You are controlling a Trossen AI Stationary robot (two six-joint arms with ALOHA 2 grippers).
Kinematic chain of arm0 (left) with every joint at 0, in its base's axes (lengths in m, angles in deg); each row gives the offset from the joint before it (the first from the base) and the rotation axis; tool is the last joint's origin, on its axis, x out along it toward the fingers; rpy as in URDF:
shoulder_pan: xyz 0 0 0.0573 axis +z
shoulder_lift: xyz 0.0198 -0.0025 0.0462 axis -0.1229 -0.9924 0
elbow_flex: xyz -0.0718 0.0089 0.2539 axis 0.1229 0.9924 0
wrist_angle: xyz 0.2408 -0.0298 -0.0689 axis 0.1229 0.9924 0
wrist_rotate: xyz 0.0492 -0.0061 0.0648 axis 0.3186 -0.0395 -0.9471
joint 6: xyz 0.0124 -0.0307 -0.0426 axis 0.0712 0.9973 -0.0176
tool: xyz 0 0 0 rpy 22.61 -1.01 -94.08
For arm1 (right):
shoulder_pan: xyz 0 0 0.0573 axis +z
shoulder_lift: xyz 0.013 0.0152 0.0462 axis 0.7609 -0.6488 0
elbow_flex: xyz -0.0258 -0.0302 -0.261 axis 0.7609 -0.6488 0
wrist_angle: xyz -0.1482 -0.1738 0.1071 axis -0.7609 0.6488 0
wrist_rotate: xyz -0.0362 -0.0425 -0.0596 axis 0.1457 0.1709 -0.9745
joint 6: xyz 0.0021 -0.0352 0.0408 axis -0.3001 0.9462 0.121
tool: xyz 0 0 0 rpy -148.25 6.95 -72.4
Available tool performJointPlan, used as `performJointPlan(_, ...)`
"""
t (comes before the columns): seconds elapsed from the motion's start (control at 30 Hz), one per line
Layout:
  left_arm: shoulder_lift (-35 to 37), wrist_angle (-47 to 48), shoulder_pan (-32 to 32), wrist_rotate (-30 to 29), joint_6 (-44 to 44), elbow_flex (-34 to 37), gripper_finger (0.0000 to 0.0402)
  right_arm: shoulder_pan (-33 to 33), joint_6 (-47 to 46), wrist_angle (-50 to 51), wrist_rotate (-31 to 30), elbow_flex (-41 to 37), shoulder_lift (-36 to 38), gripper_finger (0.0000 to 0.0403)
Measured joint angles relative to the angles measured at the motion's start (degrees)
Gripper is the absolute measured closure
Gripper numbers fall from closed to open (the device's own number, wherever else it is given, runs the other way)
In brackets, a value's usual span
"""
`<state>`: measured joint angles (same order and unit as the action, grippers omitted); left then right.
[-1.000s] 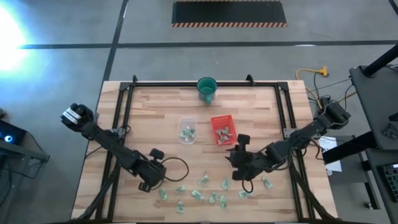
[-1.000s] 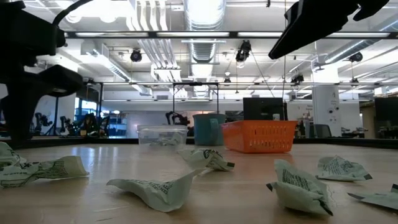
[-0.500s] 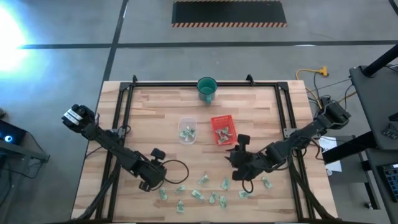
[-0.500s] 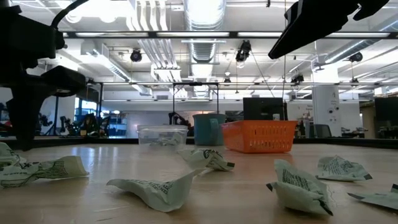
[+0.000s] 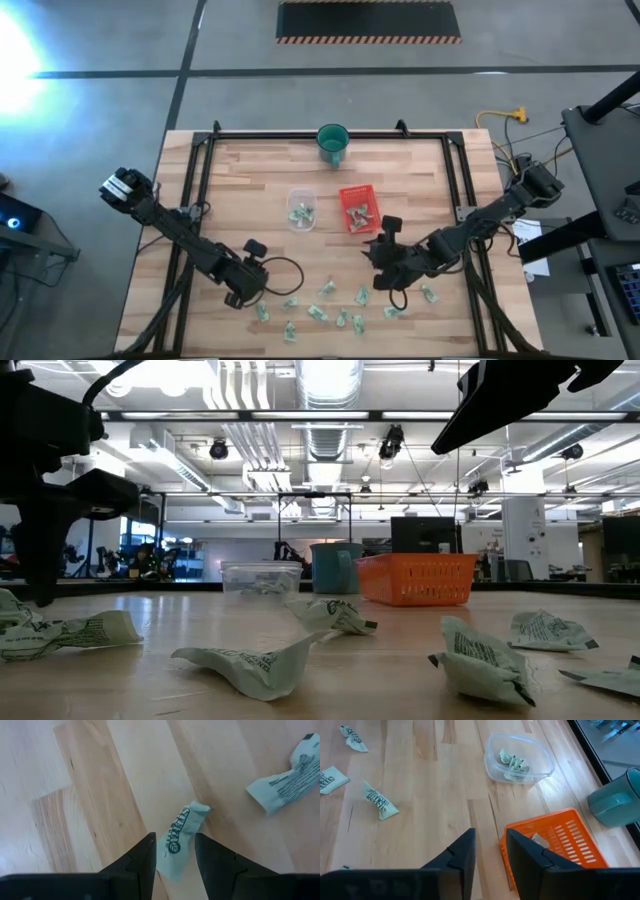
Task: Pick and place items into bin
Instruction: Put the stevia packet into the transparent bin
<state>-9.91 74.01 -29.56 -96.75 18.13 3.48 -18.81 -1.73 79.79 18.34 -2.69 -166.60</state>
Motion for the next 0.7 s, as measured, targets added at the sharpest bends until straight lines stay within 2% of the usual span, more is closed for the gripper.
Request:
performJointPlan(0.43, -0.2, -1.4, 0.1, 0.0, 0.0, 0.7, 0.0283, 0.0, 0.0, 0.0, 0.0, 0.0, 0.0, 0.0320)
performJointPlan(0.7, -2.7, -2.1, 0.1, 0.0, -0.1, 0.6, 0.0283, 0.0, 0.0, -0.2, 0.0, -0.2, 0.0, 0.0323)
